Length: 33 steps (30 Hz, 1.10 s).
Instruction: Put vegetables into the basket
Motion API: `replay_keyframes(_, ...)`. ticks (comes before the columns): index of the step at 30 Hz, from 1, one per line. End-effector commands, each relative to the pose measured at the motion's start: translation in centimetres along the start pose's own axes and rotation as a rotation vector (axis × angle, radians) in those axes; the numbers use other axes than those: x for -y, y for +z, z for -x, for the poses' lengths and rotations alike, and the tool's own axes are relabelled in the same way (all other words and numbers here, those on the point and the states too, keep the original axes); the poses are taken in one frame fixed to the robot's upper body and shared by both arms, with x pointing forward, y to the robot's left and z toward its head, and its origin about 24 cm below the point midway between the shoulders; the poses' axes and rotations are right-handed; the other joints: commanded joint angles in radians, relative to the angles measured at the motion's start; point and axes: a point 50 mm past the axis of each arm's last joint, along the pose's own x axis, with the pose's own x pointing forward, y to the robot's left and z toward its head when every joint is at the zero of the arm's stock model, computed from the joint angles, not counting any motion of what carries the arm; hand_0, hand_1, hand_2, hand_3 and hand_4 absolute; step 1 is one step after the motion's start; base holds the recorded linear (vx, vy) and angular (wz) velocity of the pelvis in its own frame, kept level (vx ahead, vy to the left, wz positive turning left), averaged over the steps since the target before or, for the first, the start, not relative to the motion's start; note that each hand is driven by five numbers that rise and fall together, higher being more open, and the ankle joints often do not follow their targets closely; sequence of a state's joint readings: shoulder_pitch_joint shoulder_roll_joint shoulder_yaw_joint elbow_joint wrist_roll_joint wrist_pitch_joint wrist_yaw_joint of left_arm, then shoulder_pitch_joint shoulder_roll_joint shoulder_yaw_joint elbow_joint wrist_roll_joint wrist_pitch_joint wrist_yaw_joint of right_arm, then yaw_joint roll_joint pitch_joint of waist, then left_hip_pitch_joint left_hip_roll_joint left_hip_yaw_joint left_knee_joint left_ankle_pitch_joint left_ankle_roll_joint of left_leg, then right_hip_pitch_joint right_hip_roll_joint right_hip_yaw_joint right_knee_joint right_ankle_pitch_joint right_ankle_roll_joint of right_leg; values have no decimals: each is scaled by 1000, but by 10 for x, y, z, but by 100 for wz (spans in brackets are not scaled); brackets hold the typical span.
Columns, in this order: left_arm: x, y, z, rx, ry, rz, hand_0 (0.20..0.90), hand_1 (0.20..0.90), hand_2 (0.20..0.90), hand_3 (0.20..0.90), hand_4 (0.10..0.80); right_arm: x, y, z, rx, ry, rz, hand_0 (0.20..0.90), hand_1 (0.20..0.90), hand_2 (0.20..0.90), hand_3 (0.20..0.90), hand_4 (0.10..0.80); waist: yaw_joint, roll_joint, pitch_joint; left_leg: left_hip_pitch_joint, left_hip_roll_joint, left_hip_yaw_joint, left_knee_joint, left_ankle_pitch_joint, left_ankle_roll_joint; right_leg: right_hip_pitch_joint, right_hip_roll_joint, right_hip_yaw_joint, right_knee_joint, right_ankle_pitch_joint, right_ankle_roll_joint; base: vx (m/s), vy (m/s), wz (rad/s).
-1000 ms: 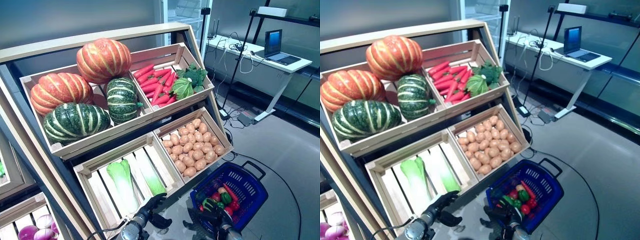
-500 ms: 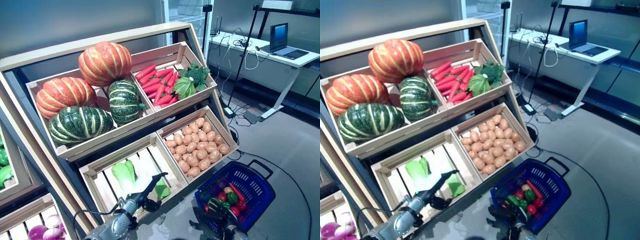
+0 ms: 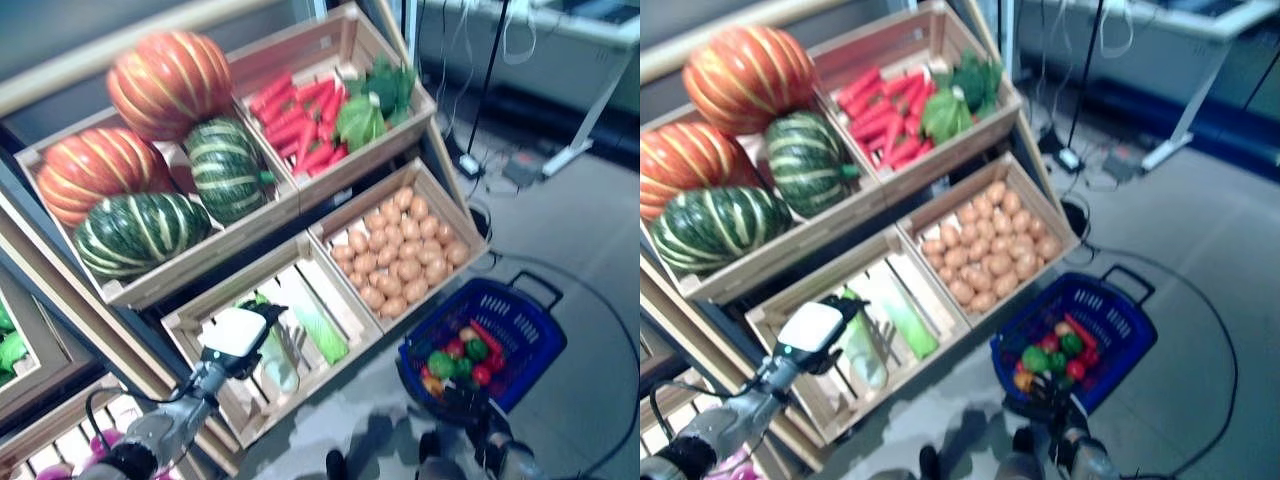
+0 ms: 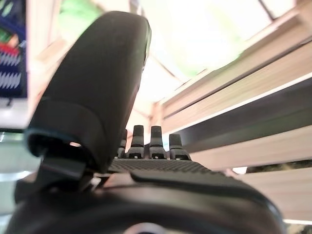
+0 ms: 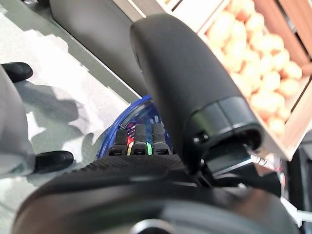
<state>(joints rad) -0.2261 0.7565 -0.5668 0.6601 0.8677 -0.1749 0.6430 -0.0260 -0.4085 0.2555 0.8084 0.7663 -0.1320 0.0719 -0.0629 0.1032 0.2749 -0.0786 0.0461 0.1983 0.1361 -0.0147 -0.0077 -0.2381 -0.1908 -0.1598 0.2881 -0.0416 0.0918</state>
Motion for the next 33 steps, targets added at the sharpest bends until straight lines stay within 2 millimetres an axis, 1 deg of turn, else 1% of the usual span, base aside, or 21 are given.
replay_keyframes(1,-61,-48,-28,-119,246,-161,900,900,900,900,800,-25,62,-6,260,181,-92,900,900,900,900,800,-30,-39,68,-148,25,6,369,-225,16,-51,-43,6,307,-216,-99,-277,68,6)
replay_keyframes(2,-70,-55,-32,-135,262,-182,900,900,900,900,800,-28,73,-7,290,199,-96,900,900,900,900,800,-32,-48,80,-224,32,13,460,-261,18,-129,-61,22,405,-245,-103,-273,55,3)
replay_keyframes(3,-78,-60,-36,-150,272,-195,900,900,900,900,800,-30,83,-7,315,214,-97,900,900,900,900,800,-36,-54,91,-272,42,18,521,-289,21,-174,-69,33,456,-262,-105,-194,25,2)
replay_keyframes(4,-80,-62,-37,-152,271,-200,900,900,900,900,800,-29,85,-6,319,217,-98,900,900,900,900,800,-37,-53,94,-270,44,17,522,-292,20,-171,-69,33,455,-263,-103,-180,27,0)
replay_keyframes(5,-89,-67,-41,-170,269,-229,900,900,900,900,800,-31,96,-5,351,237,-97,900,900,900,900,800,-44,-58,103,-348,55,17,623,-335,28,-254,-76,56,560,-296,-110,-157,27,0)
replay_keyframes(7,-99,-73,-46,-198,285,-243,900,900,900,900,800,-34,109,-5,381,254,-105,900,900,900,900,800,-49,-61,116,-423,67,12,719,-375,29,-330,-83,78,651,-326,-111,-165,27,0)
replay_keyframes(9,-108,-78,-50,-219,304,-258,900,900,900,900,800,-36,119,-5,410,269,-104,900,900,900,900,800,-52,-61,126,-477,75,6,787,-403,31,-388,-87,94,717,-349,-114,-93,23,-1)
replay_keyframes(10,-109,-79,-50,-223,308,-260,900,900,900,900,800,-36,121,-4,415,271,-104,900,900,900,900,800,-52,-61,128,-483,76,4,794,-406,32,-394,-87,95,723,-351,-115,-75,24,1)
replay_keyframes(13,-123,-86,-55,-248,338,-279,900,900,900,900,800,-35,138,-4,451,274,-98,900,900,900,900,800,-58,-59,137,-577,87,-10,917,-456,36,-495,-92,129,839,-395,-125,-62,39,9)
replay_keyframes(14,-123,-86,-55,-248,338,-279,900,900,900,900,800,-35,138,-4,451,274,-98,900,900,900,900,800,-57,-59,135,-579,88,-10,919,-457,36,-498,-91,129,841,-395,-125,-39,38,4)
replay_keyframes(16,-132,-89,-57,-252,354,-310,900,900,900,900,800,-34,148,-3,473,269,-97,900,900,900,900,800,-60,-58,142,-626,94,-20,985,-480,38,-546,-84,146,897,-418,-131,-9,22,-2)
replay_keyframes(19,-139,-94,-58,-263,337,-349,900,900,900,900,800,-33,160,-1,497,270,-102,900,900,900,900,800,-64,-55,148,-685,102,-33,1060,-506,35,-603,-75,161,960,-442,-133,-20,39,-2)
replay_keyframes(20,-144,-98,-58,-273,335,-372,900,900,900,900,800,-33,167,-1,509,274,-104,900,900,900,900,800,-64,-57,148,-725,106,-43,1102,-518,34,-637,-70,165,996,-455,-135,-34,21,-1)
replay_keyframes(26,-154,-115,-52,-349,275,-412,900,900,900,900,800,-31,175,2,539,271,-131,900,900,900,900,800,-57,-67,149,-840,117,-68,1217,-550,37,-735,-64,156,1095,-484,-136,-30,-9,1)
replay_keyframes(33,-140,-123,-42,-408,164,-385,900,900,900,900,800,-28,169,2,527,262,-151,900,900,900,900,800,-46,-66,137,-889,110,-76,1241,-552,35,-777,-62,144,1121,-486,-130,-12,-8,-5)
